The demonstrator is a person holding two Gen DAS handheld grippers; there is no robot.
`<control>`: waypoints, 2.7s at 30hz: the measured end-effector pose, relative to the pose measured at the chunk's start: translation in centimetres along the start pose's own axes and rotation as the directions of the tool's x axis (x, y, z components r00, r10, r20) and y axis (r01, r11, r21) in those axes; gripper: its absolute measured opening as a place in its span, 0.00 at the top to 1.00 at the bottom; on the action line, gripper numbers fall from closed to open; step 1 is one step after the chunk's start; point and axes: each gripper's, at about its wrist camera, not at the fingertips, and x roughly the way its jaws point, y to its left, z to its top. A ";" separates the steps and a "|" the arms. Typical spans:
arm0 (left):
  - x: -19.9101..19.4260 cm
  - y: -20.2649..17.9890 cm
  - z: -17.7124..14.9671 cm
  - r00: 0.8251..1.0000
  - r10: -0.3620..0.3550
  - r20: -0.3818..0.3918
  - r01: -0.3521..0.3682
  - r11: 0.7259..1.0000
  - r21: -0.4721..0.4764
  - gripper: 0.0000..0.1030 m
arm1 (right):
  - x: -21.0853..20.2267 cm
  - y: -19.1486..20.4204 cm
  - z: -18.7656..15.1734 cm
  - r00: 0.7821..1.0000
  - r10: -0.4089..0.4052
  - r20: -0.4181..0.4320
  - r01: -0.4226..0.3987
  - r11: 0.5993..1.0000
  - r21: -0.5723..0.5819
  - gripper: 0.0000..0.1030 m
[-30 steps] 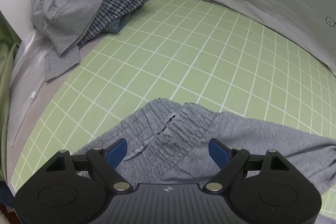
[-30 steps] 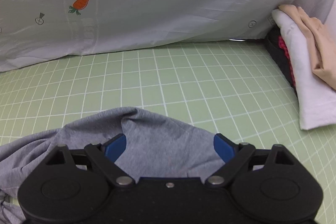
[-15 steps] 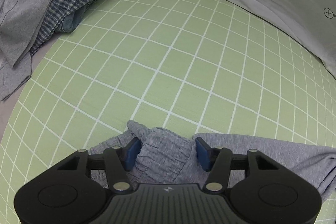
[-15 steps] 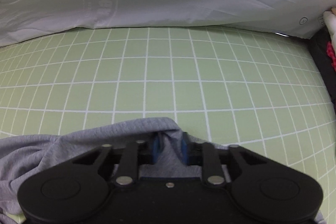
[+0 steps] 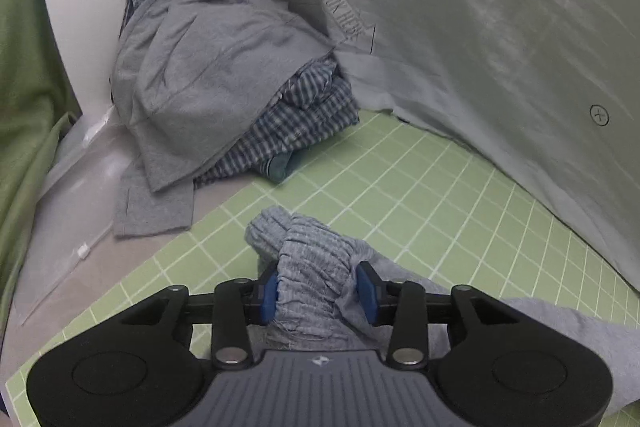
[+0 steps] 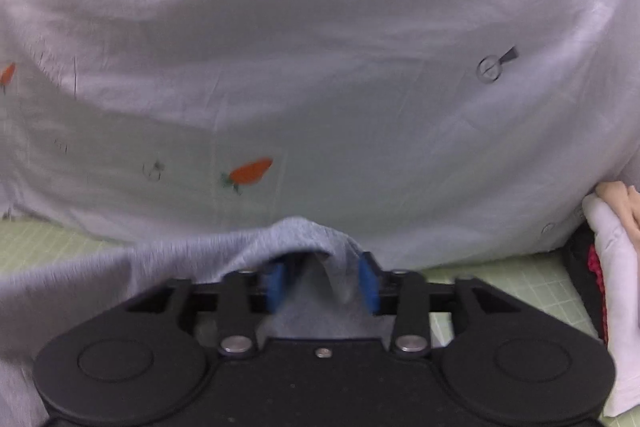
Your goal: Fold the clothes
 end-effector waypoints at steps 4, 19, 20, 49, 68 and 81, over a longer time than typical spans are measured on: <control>-1.1 -1.7 -2.9 0.996 -0.076 -0.052 0.079 0.995 0.053 0.15 | 0.5 -1.3 -3.1 0.989 0.037 -0.140 -0.016 0.989 0.148 0.30; 0.7 -8.4 -14.2 0.915 -0.021 -0.402 0.133 0.958 0.253 0.11 | 4.1 -4.4 -9.9 0.941 -0.070 -0.331 0.112 0.988 0.109 0.24; 0.6 -8.7 -14.4 0.916 -0.013 -0.400 0.131 0.954 0.269 0.10 | 4.6 -4.2 -9.8 0.942 -0.063 -0.328 0.094 0.992 0.081 0.24; 0.2 -8.6 -16.5 0.911 -0.007 -0.411 0.121 0.960 0.251 0.00 | 2.2 -19.2 -8.3 0.868 -0.415 -0.272 0.477 0.849 0.228 0.44; -8.8 -6.5 -16.0 0.941 -0.133 -0.311 0.219 0.940 0.260 0.00 | -9.6 -2.4 -18.2 0.837 0.095 -0.538 0.177 0.885 0.431 0.17; -14.7 -7.6 -22.3 0.934 -0.188 -0.303 0.274 0.922 0.272 0.00 | -12.7 -4.7 -19.1 0.869 0.258 -0.423 -0.068 0.908 0.414 0.95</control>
